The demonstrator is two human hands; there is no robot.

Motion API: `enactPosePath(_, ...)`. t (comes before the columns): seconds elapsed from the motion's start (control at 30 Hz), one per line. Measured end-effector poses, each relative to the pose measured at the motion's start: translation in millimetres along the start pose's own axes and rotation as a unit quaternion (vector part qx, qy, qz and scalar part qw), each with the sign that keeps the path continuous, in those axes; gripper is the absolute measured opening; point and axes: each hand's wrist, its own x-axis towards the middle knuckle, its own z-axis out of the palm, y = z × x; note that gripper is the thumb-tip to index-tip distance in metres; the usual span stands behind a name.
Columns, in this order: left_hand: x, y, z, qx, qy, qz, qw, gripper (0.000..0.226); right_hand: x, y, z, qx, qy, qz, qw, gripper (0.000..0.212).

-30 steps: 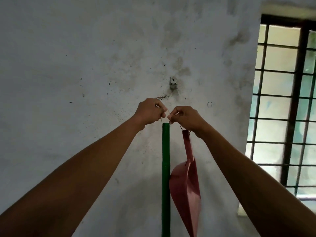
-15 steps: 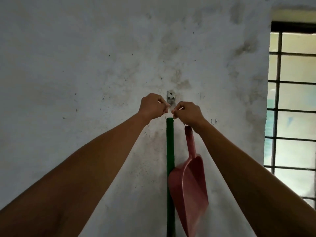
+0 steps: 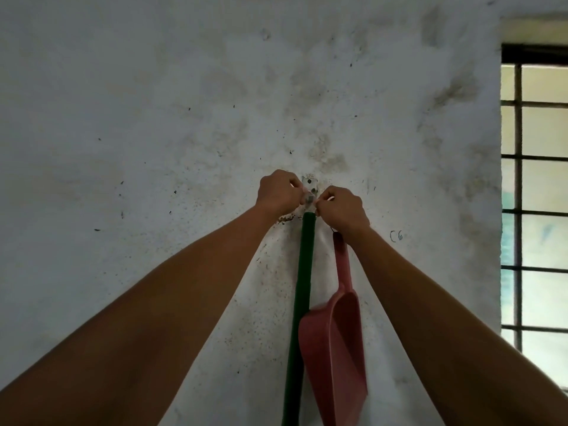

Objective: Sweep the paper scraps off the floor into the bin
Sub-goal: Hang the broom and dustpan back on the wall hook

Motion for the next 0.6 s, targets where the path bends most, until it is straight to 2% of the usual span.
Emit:
enactPosePath(0.17,4,-4,11,0.005,-0.023,-0.001,1.0,0.011,5,14,7,0.007,-0.003,0.01,1.0,0.007)
enactPosePath(0.3,2,-8,15,-0.038,-0.036,-0.03,0.998,0.02,2,23,-1,0.033,-0.06,0.01,0.998,0.007)
enactPosePath(0.5,-9,-6,4,-0.075,0.013,-0.034,0.997,0.019,1,18,-31,0.048,-0.096,0.03,0.994,0.014)
enactPosePath(0.6,-16,1,0,-0.071,0.032,-0.01,0.997,0.015,-2,10,-45,0.049,-0.125,0.026,0.991,0.018)
